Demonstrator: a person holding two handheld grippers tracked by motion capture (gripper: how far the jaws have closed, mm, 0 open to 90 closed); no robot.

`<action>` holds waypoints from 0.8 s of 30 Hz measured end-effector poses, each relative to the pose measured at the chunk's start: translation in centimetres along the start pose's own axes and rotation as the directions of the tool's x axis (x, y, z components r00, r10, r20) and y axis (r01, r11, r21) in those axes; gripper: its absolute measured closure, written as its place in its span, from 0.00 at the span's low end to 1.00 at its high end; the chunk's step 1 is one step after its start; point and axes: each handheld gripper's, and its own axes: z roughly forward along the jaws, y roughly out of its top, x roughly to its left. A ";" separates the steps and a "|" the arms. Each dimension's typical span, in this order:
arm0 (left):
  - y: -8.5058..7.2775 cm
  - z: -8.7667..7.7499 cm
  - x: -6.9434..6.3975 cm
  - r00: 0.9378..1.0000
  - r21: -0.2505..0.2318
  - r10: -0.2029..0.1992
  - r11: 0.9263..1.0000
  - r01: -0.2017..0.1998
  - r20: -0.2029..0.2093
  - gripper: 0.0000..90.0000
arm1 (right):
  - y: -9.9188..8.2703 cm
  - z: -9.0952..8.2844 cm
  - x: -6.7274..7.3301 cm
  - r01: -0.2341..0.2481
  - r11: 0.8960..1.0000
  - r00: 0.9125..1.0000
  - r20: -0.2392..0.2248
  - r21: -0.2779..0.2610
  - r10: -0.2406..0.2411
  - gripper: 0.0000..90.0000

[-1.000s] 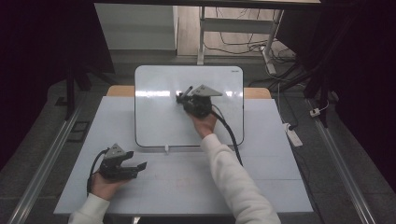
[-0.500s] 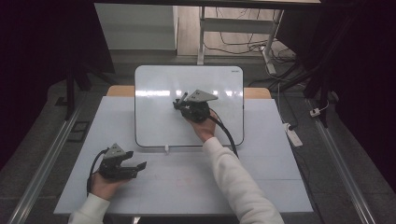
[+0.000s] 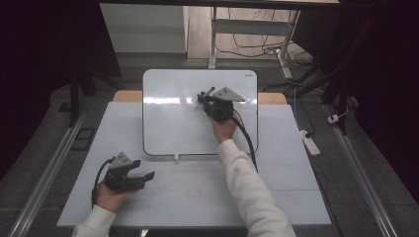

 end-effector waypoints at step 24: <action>0.0 0.1 0.1 1.000 0.000 0.003 1.000 -0.003 0.001 0.29 | -1.3 -1.2 0.1 -0.041 0.999 0.999 -0.008 -0.005 0.041 0.87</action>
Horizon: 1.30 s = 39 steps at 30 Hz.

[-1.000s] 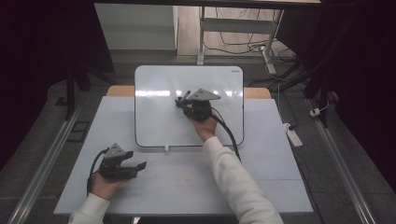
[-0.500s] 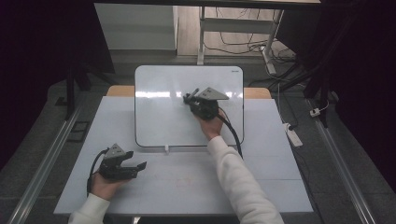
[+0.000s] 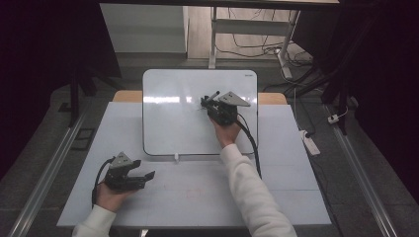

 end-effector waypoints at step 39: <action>0.0 0.2 0.2 1.000 0.003 -0.004 1.000 0.004 -0.001 0.29 | 0.0 -0.2 -0.5 0.033 0.999 0.999 0.005 -0.016 -0.033 0.88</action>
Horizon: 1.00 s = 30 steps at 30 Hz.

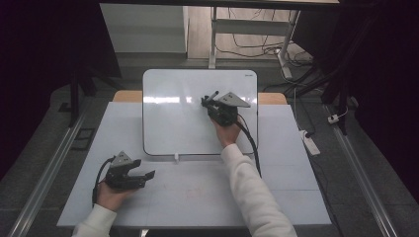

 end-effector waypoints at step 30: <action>0.1 0.3 0.0 1.000 0.011 0.005 1.000 -0.005 -0.001 0.29 | -1.3 -2.0 -0.6 0.005 1.000 1.000 0.025 -0.008 -0.004 0.88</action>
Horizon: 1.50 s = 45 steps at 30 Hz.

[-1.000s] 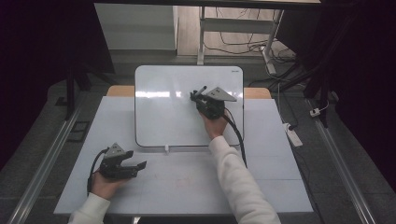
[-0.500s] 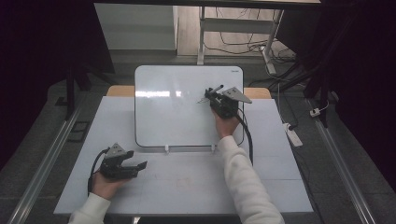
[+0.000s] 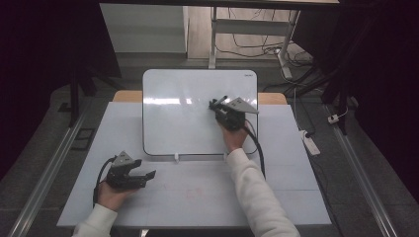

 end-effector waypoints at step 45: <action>0.0 0.0 0.0 1.000 0.002 -0.003 1.000 0.003 -0.011 0.29 | 0.2 -1.3 -1.5 0.024 1.000 0.998 0.057 -0.002 -0.024 0.88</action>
